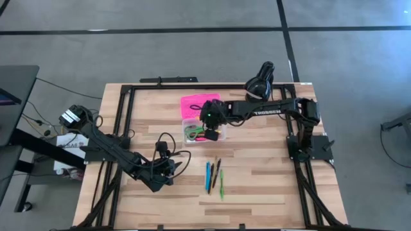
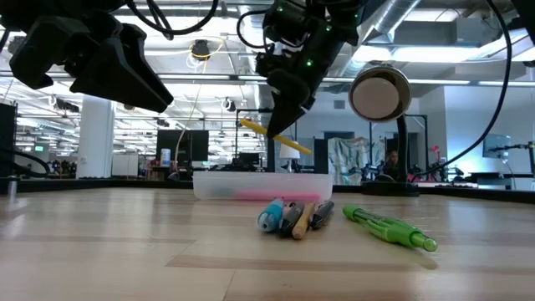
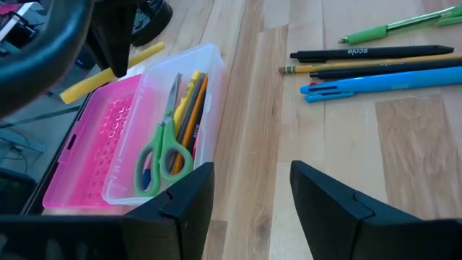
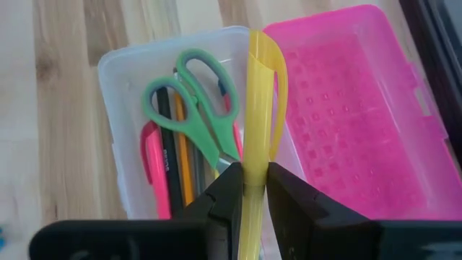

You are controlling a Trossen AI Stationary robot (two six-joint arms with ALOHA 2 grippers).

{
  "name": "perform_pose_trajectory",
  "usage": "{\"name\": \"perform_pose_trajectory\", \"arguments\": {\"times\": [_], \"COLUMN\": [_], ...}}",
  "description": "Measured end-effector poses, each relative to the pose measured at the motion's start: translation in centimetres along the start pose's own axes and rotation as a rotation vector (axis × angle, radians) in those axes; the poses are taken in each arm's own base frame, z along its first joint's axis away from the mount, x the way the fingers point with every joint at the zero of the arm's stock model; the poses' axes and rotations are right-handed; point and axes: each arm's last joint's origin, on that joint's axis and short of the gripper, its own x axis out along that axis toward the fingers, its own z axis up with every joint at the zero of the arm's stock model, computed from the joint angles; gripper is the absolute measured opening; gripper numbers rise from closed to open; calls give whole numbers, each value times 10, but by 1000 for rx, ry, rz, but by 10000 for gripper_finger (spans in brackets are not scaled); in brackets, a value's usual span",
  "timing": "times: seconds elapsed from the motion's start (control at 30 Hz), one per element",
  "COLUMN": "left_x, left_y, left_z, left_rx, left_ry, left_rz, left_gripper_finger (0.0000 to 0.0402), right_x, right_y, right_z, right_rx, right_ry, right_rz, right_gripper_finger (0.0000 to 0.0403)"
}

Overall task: Pick & place school supplies into a supply box
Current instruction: Put the yellow pen into the supply box

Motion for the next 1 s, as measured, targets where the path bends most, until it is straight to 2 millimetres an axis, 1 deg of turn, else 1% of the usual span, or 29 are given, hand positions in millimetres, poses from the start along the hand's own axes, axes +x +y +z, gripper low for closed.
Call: {"name": "perform_pose_trajectory", "arguments": {"times": [0.3, 0.33, 0.4, 0.47, 0.53, 0.6, 0.67, 0.83, 1.0], "left_x": [0, 0, 0, -1, -2, -3, -4, -4, -4], "left_y": [0, 0, 0, -1, -1, -2, -3, -3, -3], "left_z": [0, 0, 0, 0, 0, 0, -1, -2, -2], "left_rx": [-5, -5, -5, -6, -3, 1, 7, 13, 11], "left_ry": [0, 0, 0, 0, -2, -5, -4, -2, 0], "left_rz": [-1, -1, -1, -6, -9, -14, -16, -13, -12], "left_gripper_finger": [179, 179, 179, 179, 179, 179, 179, 179, 179], "right_x": [1, 2, 13, 19, 28, 33, 40, 43, 44], "right_y": [-5, -6, -6, -5, -6, -4, -4, -8, -9], "right_z": [-1, -2, -2, -10, -7, -15, -16, -20, -20], "right_rx": [8, 10, 14, 23, 32, 38, 45, 92, 95], "right_ry": [5, 9, 15, 79, 55, 118, 120, 158, 155], "right_rz": [18, 16, 15, 21, 17, 19, 19, 13, 9], "right_gripper_finger": [56, 56, 56, 56, 56, 56, 56, 56, 62]}}
